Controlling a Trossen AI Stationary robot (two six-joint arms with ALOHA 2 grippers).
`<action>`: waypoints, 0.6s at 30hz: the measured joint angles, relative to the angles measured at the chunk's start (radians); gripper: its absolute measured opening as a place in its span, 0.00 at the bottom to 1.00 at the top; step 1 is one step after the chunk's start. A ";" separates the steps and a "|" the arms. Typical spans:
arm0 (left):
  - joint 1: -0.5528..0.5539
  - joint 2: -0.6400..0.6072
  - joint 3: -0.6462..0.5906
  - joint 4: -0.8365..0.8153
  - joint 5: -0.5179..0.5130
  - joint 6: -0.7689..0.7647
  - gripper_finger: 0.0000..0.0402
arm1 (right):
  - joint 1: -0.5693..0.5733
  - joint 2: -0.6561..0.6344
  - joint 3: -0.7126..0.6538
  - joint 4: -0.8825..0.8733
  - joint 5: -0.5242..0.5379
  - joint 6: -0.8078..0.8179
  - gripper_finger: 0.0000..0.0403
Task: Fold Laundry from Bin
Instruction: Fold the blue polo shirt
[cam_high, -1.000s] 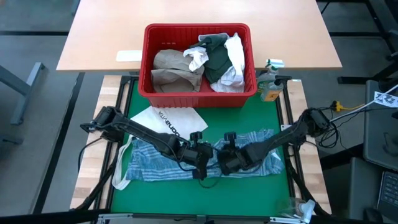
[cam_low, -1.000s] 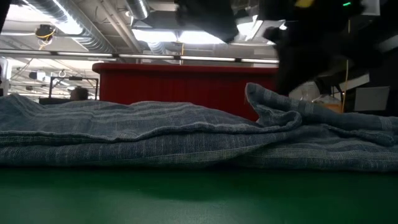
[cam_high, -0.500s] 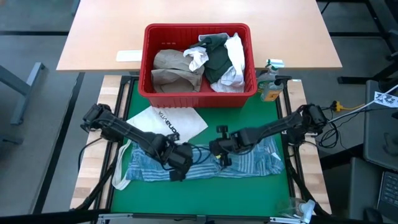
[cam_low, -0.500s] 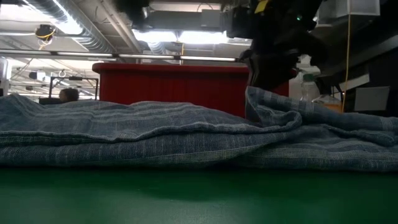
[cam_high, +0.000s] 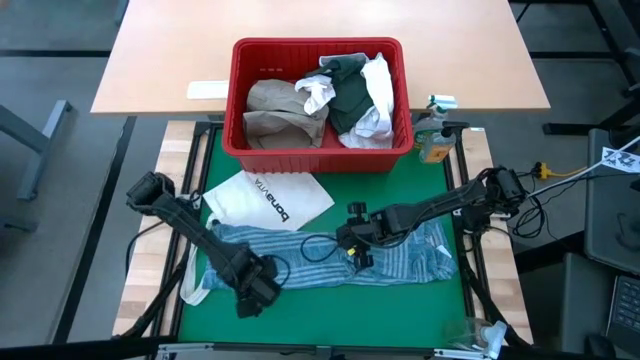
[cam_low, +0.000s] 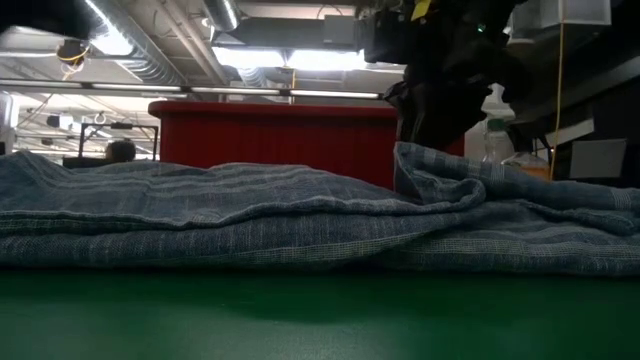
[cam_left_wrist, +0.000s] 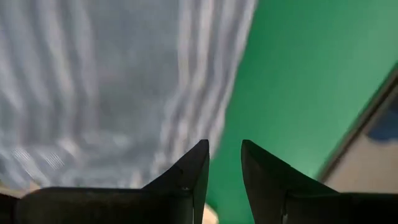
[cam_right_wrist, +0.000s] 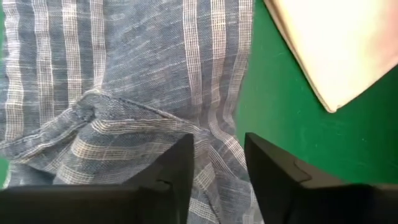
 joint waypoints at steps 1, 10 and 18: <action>-0.013 -0.009 -0.021 0.002 0.029 -0.024 0.22 | 0.000 0.000 0.008 -0.012 0.001 0.000 0.38; -0.130 -0.091 -0.206 0.025 -0.024 -0.338 0.22 | 0.000 0.000 0.121 -0.046 0.001 -0.001 0.42; -0.147 -0.085 -0.270 0.044 -0.041 -0.416 0.24 | 0.000 0.000 0.152 -0.046 0.000 -0.002 0.42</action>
